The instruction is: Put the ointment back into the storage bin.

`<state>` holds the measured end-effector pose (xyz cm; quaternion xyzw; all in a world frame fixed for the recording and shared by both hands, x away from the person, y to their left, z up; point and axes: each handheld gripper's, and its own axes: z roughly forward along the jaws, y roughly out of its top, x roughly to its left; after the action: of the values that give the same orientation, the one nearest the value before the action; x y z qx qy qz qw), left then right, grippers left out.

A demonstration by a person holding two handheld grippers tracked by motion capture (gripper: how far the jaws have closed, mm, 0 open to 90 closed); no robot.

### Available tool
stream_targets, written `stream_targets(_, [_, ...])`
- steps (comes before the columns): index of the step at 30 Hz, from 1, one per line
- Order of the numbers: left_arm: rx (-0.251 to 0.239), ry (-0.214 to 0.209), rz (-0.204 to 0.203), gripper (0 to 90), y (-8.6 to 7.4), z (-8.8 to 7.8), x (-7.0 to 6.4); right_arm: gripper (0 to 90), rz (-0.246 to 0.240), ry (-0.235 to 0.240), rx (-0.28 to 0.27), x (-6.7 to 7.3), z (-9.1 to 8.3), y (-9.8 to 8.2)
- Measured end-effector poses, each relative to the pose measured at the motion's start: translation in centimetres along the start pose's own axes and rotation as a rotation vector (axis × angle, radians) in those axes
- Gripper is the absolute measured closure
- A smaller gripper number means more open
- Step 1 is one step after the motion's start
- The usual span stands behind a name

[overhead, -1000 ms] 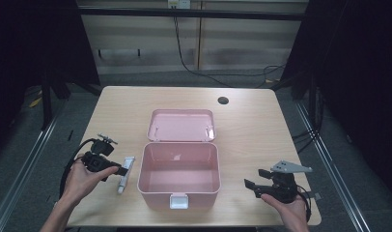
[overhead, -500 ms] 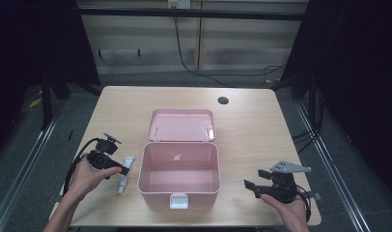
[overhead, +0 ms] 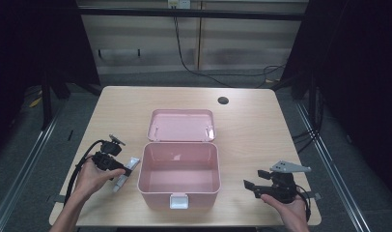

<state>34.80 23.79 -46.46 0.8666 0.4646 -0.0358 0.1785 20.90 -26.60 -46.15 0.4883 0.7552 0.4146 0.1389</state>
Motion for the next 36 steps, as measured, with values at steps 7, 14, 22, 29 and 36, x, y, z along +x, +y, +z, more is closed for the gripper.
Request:
stream_targets(7, [0.019, 0.018, 0.022, 68.3, -0.06, 0.43, -0.22, 28.0, 0.000, -0.001, 0.002, 0.01, 0.02, 0.00])
stream_targets(14, [0.025, 0.035, 0.063, 70.1, -0.04, 0.46, -0.46, 28.0, -0.001, 0.002, 0.001, -0.01, 0.04, 0.00])
stream_targets(22, [0.059, 0.040, 0.084, 70.8, 0.37, 0.50, -0.65, 28.0, 0.009, 0.011, 0.001, -0.04, 0.07, -0.05])
stream_targets(29, [0.064, 0.042, 0.084, 71.2, 0.36, 0.48, -0.68, 28.0, 0.010, 0.009, 0.006, -0.09, 0.12, -0.05])
stream_targets(36, [0.076, 0.036, 0.082, 71.3, 0.22, 0.33, -0.74, 28.0, 0.013, 0.010, 0.008, -0.15, 0.14, -0.06])
